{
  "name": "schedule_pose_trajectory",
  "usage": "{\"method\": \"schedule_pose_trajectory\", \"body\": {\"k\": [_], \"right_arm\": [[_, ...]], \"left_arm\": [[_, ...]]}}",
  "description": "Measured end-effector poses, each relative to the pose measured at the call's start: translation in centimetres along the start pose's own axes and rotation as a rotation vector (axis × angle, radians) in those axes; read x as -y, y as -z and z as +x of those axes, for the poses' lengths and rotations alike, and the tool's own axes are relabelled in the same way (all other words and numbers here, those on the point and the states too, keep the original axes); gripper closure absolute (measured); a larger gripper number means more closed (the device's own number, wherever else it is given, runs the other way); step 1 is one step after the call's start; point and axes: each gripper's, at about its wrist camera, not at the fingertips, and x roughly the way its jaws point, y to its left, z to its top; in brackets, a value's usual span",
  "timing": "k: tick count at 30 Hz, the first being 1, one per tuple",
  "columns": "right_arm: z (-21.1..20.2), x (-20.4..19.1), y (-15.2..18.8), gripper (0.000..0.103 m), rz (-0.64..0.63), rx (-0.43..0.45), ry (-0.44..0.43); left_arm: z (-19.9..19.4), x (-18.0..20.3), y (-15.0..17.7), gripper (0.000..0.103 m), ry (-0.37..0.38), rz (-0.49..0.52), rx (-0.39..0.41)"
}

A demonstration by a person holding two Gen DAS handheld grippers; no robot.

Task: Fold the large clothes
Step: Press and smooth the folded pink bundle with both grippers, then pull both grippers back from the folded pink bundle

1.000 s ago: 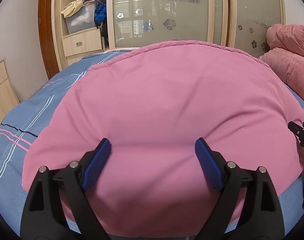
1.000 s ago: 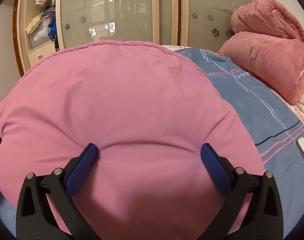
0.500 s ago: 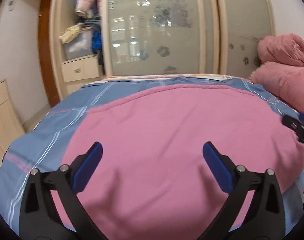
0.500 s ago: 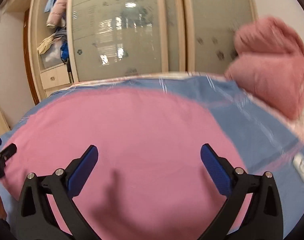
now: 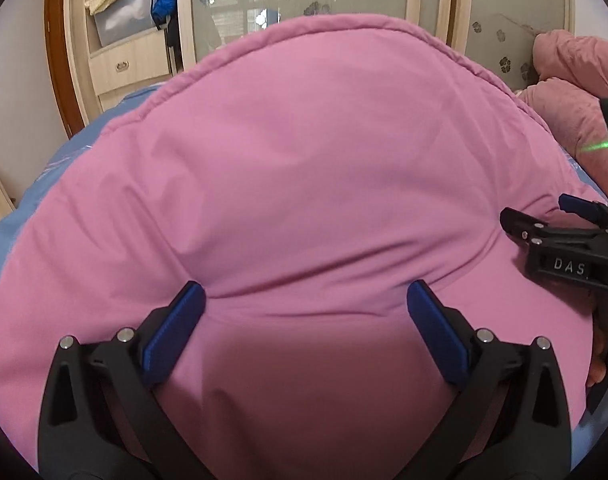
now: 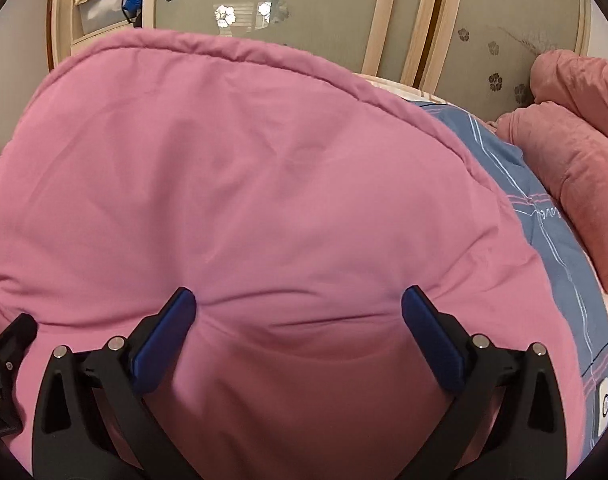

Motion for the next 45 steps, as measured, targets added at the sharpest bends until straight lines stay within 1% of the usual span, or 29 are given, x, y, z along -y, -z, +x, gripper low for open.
{"method": "schedule_pose_trajectory", "body": {"k": [4, 5, 7, 8, 9, 10, 11, 13, 14, 15, 16, 17, 20, 21, 25, 26, 28, 29, 30, 31, 32, 34, 36, 38, 40, 41, 42, 43, 45], "right_arm": [[-1.0, -0.1, 0.9, 0.001, -0.002, 0.034, 0.004], [-1.9, -0.1, 1.4, 0.001, -0.002, 0.064, 0.005], [-6.0, 0.0, 3.8, 0.001, -0.014, 0.202, 0.012], [-7.4, 0.2, 5.0, 0.001, -0.022, 0.242, 0.003], [-9.4, 0.6, 6.9, 0.001, -0.027, 0.275, -0.011], [-10.3, 1.3, 8.4, 0.001, -0.015, 0.274, -0.019], [-10.8, 2.4, 9.7, 0.001, 0.014, 0.255, -0.037], [-10.5, 5.0, 10.8, 0.001, 0.104, 0.190, -0.064], [-10.1, 6.7, 11.2, 0.001, 0.173, 0.155, -0.078], [-9.8, 7.7, 11.3, 0.001, 0.215, 0.142, -0.112], [-9.6, 8.3, 11.4, 0.001, 0.240, 0.136, -0.146], [-9.5, 8.1, 11.5, 0.001, 0.230, 0.137, -0.139], [-10.1, 5.6, 12.1, 0.001, 0.157, 0.168, -0.033], [-10.2, 5.6, 12.2, 0.001, 0.154, 0.173, -0.028], [-10.0, 7.8, 12.4, 0.001, 0.219, 0.191, -0.117], [-10.1, 8.0, 12.5, 0.001, 0.225, 0.195, -0.125], [-10.3, 7.9, 12.6, 0.001, 0.222, 0.201, -0.118], [-10.5, 7.7, 12.7, 0.001, 0.217, 0.201, -0.103], [-10.7, 7.5, 13.0, 0.001, 0.215, 0.199, -0.088], [-11.0, 7.4, 13.1, 0.001, 0.214, 0.199, -0.072], [-11.7, 7.0, 13.7, 0.001, 0.212, 0.209, -0.040], [-13.2, 6.2, 14.9, 0.001, 0.195, 0.235, 0.004], [-14.4, 5.3, 16.6, 0.001, 0.172, 0.236, -0.003], [-15.9, 4.6, 18.4, 0.001, 0.174, 0.236, -0.025], [-18.9, 4.0, 21.2, 0.001, 0.202, 0.311, -0.054], [-19.8, 3.7, 22.2, 0.001, 0.211, 0.335, -0.061], [-21.0, 3.1, 23.7, 0.001, 0.219, 0.359, -0.078], [-21.4, 2.6, 24.3, 0.001, 0.217, 0.356, -0.082], [-21.7, 1.5, 24.9, 0.001, 0.198, 0.320, -0.094]], "left_arm": [[-0.5, 0.1, 0.4, 0.002, -0.004, 0.006, 0.014], [-2.0, -0.2, 1.0, 0.002, 0.013, -0.019, 0.049], [-5.0, -1.1, 1.7, 0.003, 0.056, -0.065, 0.115], [-7.9, -1.8, 2.7, 0.002, 0.103, -0.085, 0.173], [-9.5, -2.2, 3.4, 0.002, 0.109, -0.073, 0.207], [-10.6, -2.4, 3.9, 0.002, 0.090, -0.052, 0.228], [-11.3, -2.7, 4.4, 0.002, 0.028, -0.014, 0.234], [-10.9, -3.8, 4.7, 0.002, -0.058, 0.003, 0.196], [-9.2, -5.3, 4.9, 0.002, -0.082, -0.037, 0.103], [-8.1, -6.2, 5.2, 0.002, -0.056, -0.070, 0.049], [-7.3, -7.0, 5.9, 0.002, -0.002, -0.111, 0.021], [-7.4, -7.1, 6.1, 0.002, 0.001, -0.108, 0.041], [-8.7, -6.0, 6.9, 0.002, -0.061, -0.080, 0.050], [-9.2, -5.8, 7.4, 0.002, -0.069, -0.079, 0.055], [-11.0, -4.9, 10.3, 0.002, -0.099, -0.049, 0.066], [-11.1, -5.2, 10.8, 0.002, -0.104, -0.045, 0.061], [-11.3, -5.5, 12.5, 0.002, -0.107, -0.067, 0.036], [-11.5, -5.4, 12.7, 0.002, -0.105, -0.086, 0.009], [-11.3, -5.8, 13.7, 0.002, -0.091, -0.114, -0.029], [-11.6, -5.9, 14.2, 0.002, -0.079, -0.121, -0.010], [-12.6, -6.0, 14.6, 0.002, -0.065, -0.131, 0.031], [-13.4, -6.5, 15.5, 0.002, -0.047, -0.163, 0.053], [-13.9, -6.2, 16.0, 0.002, -0.049, -0.155, 0.062], [-14.1, -5.8, 16.2, 0.002, -0.075, -0.138, 0.058], [-15.5, -5.1, 16.6, 0.002, -0.104, -0.115, 0.080], [-17.0, -4.3, 16.8, 0.002, -0.098, -0.101, 0.104], [-18.8, -3.5, 16.7, 0.002, -0.074, -0.096, 0.145], [-21.4, -2.4, 16.8, 0.002, -0.028, -0.095, 0.211], [-24.5, -0.7, 17.1, 0.002, 0.026, -0.069, 0.273]]}}
